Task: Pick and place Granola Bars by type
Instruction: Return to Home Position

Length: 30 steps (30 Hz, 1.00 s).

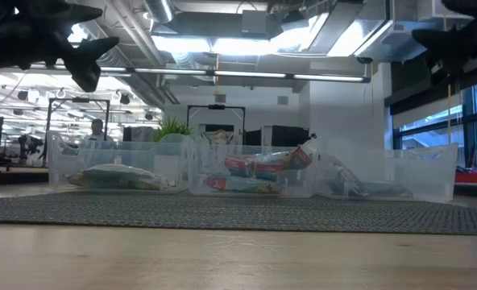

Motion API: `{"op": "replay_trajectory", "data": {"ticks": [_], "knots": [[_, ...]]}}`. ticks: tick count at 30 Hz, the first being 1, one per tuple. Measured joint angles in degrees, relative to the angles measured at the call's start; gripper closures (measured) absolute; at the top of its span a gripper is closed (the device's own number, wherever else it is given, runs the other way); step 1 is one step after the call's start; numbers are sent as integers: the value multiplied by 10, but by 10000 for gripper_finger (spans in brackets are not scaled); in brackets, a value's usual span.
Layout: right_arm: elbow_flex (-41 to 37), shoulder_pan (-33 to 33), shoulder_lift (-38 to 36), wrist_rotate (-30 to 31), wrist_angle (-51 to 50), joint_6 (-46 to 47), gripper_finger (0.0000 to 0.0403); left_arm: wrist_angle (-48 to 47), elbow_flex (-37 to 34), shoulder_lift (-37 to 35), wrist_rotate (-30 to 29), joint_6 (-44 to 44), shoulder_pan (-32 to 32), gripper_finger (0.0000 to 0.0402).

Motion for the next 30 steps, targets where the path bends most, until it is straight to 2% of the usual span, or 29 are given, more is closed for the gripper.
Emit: {"op": "replay_trajectory", "data": {"ticks": [7, 14, 20, 24, 30], "knots": [[-33, 0, -94, 16, -32, -7, 199, -41, 0, -32, 29, -2, 67, 208], [-33, -5, -188, 19, -43, -112, 199, -46, 0, -36, 53, 1, 116, 207], [-33, -51, -294, 20, -126, -117, 199, -46, 0, -36, 108, -8, 148, 206], [-32, -98, -302, 14, -156, -117, 199, -44, 0, -36, 115, -11, 165, 208], [-32, -171, -302, -51, -171, -101, 199, -47, 0, -37, 137, -13, 191, 209]]}}
